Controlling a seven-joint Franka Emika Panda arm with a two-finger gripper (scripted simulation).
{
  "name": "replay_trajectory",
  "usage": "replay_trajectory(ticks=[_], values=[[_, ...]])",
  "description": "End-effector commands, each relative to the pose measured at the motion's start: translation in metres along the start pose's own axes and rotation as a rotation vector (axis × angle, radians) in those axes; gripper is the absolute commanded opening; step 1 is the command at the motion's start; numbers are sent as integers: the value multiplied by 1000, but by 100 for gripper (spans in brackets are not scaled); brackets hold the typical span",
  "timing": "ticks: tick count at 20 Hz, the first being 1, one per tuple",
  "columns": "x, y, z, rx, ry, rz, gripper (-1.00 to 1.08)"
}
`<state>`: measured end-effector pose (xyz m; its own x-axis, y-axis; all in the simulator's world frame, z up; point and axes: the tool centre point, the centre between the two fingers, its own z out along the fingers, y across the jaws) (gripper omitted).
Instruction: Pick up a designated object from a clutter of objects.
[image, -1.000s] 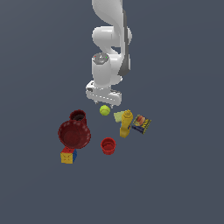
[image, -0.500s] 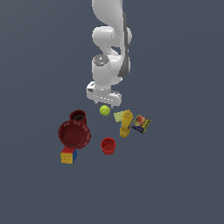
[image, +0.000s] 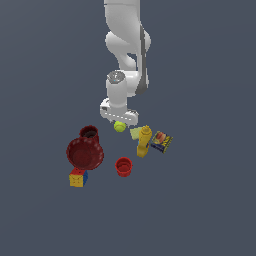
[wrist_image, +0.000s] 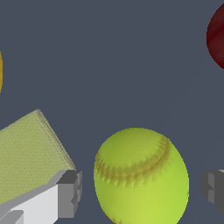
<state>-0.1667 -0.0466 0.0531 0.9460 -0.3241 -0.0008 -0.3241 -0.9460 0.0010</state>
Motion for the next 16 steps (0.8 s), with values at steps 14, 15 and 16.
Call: replay_trajectory(ticks=[14, 15, 16], values=[[1, 0, 11, 1, 1, 0, -100], [1, 0, 11, 1, 1, 0, -100], [1, 0, 11, 1, 1, 0, -100]])
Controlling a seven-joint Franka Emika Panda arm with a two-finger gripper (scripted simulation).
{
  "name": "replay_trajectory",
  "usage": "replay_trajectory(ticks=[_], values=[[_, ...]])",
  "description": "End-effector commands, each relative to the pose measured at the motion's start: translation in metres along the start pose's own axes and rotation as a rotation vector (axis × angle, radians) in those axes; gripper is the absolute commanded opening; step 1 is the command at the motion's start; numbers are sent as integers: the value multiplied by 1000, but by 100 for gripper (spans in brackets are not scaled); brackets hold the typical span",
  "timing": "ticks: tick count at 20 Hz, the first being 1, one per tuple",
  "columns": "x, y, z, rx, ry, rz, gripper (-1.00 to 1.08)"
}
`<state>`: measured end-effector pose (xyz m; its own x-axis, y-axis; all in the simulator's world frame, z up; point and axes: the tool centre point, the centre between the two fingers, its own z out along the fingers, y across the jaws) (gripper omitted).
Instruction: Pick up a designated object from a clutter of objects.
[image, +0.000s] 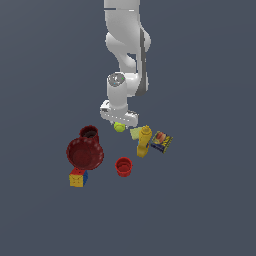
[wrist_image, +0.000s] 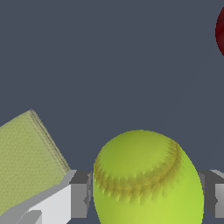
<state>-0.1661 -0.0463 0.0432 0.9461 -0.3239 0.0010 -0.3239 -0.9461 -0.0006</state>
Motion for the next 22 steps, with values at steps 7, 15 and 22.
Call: replay_trajectory(ticks=[7, 15, 22], values=[[2, -1, -7, 0, 0, 0, -100], [11, -3, -36, 0, 0, 0, -100], [26, -6, -81, -2, 0, 1, -100]])
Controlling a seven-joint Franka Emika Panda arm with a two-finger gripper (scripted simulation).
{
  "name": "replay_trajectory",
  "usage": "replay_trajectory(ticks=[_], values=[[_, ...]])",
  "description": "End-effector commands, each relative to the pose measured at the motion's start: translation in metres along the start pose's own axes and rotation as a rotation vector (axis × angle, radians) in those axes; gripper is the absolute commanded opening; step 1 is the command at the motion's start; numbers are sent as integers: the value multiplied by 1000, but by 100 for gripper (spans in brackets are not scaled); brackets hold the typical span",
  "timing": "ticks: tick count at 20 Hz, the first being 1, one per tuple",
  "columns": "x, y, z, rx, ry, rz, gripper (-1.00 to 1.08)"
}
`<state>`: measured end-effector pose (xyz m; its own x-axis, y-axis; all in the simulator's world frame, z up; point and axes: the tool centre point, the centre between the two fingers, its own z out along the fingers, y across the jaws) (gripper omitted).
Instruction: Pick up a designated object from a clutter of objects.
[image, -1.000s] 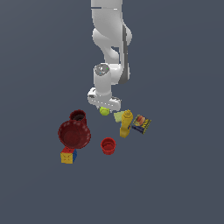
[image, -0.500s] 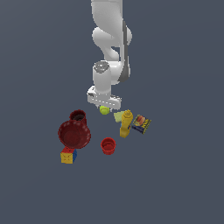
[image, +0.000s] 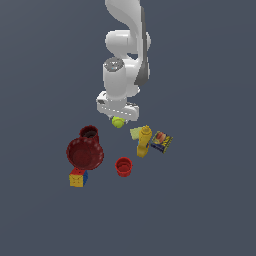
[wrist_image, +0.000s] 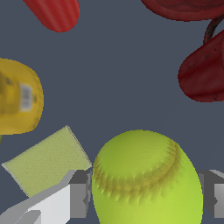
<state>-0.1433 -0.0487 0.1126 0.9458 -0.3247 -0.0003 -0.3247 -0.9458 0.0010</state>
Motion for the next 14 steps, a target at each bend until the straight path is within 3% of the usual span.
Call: replay_trajectory(ticks=[1, 14], values=[[6, -1, -19, -1, 1, 0, -100], [41, -10, -123, -1, 1, 1, -100]])
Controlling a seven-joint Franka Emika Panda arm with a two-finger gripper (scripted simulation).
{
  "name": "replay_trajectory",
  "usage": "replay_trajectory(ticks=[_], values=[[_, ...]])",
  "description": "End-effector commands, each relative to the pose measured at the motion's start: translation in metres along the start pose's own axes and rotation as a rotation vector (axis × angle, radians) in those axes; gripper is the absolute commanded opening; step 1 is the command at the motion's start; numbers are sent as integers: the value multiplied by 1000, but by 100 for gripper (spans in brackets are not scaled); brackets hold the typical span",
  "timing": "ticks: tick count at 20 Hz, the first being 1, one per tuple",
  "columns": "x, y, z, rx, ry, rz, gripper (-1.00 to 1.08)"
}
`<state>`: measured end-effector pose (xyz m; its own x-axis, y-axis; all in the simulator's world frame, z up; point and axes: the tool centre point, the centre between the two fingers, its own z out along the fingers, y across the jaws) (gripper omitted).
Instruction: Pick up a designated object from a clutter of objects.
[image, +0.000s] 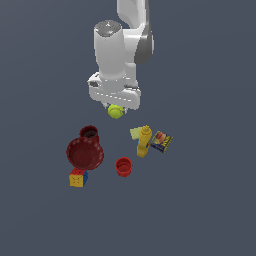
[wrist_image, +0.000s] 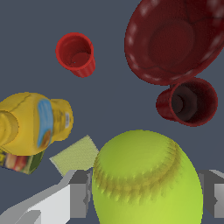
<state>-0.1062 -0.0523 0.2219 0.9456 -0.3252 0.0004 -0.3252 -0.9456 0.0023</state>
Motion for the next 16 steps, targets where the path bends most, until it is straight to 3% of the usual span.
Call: replay_trajectory(ticks=[1, 16], values=[[7, -2, -22, 1, 0, 0, -100], [53, -13, -142, 2, 0, -1, -100]])
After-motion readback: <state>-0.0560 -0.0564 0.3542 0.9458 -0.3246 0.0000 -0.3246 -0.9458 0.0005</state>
